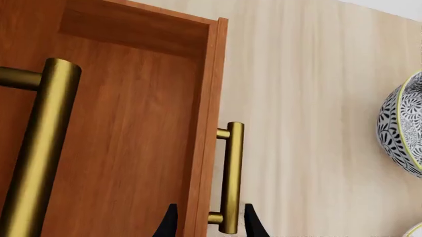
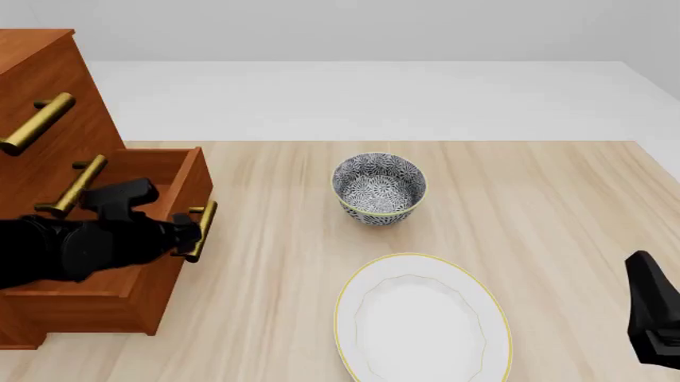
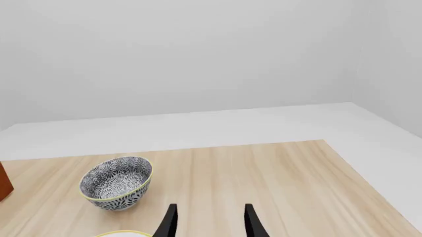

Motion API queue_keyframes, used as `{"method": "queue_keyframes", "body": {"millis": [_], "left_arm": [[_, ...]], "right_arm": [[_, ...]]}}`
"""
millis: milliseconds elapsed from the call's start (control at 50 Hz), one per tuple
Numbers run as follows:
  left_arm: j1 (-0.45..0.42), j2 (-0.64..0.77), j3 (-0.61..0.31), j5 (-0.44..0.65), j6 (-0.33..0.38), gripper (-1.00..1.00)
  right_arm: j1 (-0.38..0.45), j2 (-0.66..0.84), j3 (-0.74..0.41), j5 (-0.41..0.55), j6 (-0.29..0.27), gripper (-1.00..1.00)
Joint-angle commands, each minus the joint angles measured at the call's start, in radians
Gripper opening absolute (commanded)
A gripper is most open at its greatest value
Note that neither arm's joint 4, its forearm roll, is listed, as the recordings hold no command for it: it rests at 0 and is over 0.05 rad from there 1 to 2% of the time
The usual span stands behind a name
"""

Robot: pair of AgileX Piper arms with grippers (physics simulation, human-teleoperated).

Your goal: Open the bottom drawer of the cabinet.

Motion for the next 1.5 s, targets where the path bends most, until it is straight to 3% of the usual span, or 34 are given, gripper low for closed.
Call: {"method": "queue_keyframes", "body": {"millis": [20, 820, 1240, 1500], "left_arm": [[-0.031, 0.024, 0.017, -0.035, -0.023, 1.0], [-0.252, 0.118, -0.011, -0.108, -0.133, 1.0], [-0.304, 0.144, -0.042, -0.111, -0.122, 1.0], [-0.278, 0.065, -0.064, -0.032, -0.076, 1.0]], "right_arm": [[0.0, 0.0, 0.013, -0.013, 0.0, 1.0], [0.0, -0.001, 0.065, -0.066, 0.004, 1.0], [0.001, -0.001, 0.061, -0.064, 0.007, 1.0], [0.001, -0.001, 0.056, -0.06, 0.008, 1.0]]}}
